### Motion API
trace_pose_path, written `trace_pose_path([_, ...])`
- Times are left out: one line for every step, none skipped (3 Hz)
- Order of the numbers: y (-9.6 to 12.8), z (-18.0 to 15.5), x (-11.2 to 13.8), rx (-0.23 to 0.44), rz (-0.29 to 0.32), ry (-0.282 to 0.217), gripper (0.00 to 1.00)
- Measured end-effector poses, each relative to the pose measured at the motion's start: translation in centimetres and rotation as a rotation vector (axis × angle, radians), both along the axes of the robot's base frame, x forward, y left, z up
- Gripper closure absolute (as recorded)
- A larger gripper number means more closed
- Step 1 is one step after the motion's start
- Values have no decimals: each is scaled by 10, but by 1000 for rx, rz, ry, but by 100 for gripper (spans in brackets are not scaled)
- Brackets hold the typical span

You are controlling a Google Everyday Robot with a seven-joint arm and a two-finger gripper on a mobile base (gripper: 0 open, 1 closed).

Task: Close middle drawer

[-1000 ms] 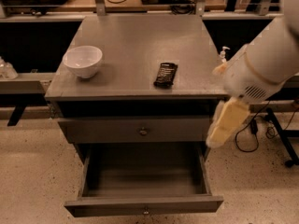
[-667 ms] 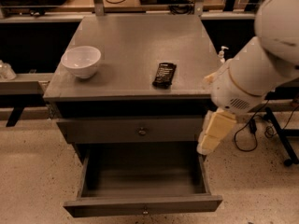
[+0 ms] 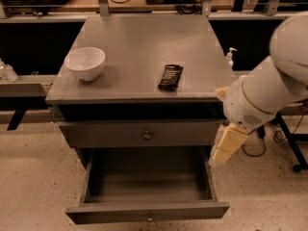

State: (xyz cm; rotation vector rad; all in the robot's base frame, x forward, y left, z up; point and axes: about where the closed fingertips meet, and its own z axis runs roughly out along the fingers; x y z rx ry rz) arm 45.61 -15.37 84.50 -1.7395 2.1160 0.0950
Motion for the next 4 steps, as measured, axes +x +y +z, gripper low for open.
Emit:
trace_pose_path([-26,-40,4,180,-25,-39,0])
trace_pose_path([-47,-52,-5,210,-14,-55,0])
trace_pose_path([-44,-55,-6,210,-3,-48,0])
trace_pose_path([-26,-80,-13,251,45,17,0])
